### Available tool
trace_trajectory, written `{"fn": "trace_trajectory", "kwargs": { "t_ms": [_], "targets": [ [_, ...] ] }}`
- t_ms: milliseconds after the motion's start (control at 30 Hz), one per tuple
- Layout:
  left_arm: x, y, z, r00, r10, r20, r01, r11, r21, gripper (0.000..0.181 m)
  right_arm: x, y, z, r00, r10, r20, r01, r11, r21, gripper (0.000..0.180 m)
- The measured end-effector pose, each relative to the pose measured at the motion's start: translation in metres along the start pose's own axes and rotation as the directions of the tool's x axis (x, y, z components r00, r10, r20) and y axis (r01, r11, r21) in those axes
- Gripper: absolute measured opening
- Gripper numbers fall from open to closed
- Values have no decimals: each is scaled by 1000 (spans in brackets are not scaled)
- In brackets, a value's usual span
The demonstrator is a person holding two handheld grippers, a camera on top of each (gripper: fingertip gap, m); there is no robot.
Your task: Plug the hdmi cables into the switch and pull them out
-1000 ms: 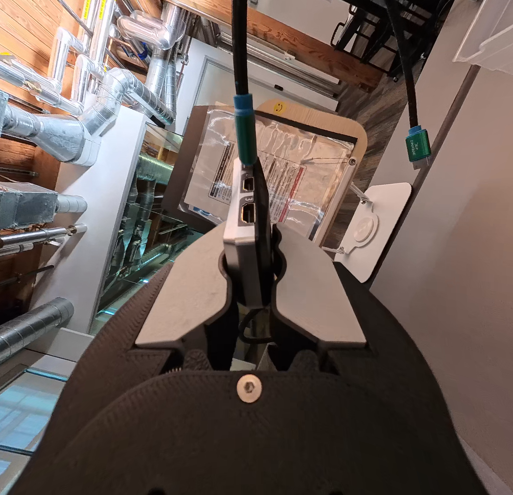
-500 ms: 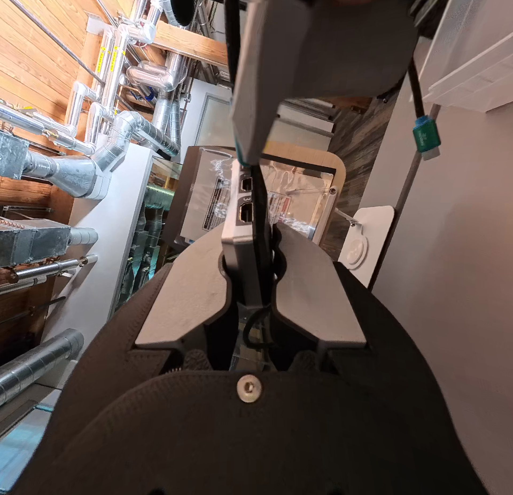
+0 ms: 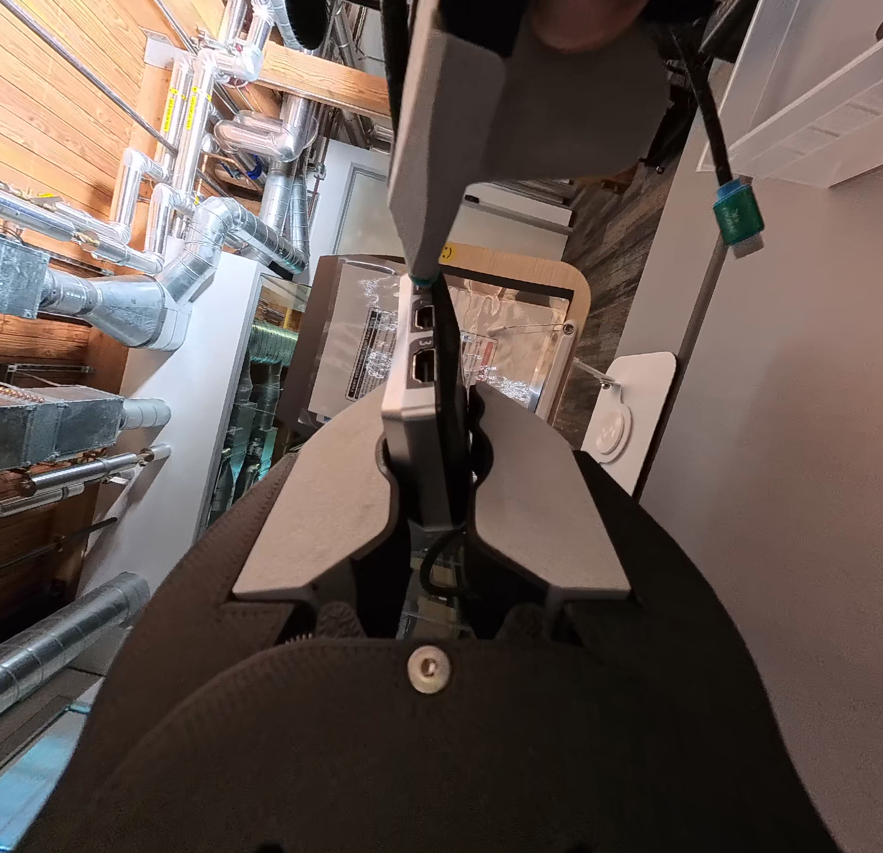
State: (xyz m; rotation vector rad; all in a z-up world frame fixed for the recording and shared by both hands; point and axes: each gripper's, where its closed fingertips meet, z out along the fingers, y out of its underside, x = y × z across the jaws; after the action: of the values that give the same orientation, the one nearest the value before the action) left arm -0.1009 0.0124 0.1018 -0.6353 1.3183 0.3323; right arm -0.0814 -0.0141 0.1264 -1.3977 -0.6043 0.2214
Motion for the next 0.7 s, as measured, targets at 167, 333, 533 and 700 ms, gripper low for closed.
{"fn": "trace_trajectory", "kwargs": {
  "t_ms": [167,333,533,700],
  "targets": [
    [8,4,6,1000,10,-13,-11,999,-42,22,5,11,1,998,54,-16,-55,995,-77,21],
    [11,15,12,1000,-6,-20,4,998,-70,23,8,18,6,994,3,-113,-17,993,-121,22],
    [9,12,11,997,-61,-39,59,996,-64,22,7,16,3,992,128,-12,-129,987,-96,22],
    [15,20,16,995,-78,-63,72,994,-88,23,9,24,7,993,21,-115,-40,985,-168,22]
  ]
}}
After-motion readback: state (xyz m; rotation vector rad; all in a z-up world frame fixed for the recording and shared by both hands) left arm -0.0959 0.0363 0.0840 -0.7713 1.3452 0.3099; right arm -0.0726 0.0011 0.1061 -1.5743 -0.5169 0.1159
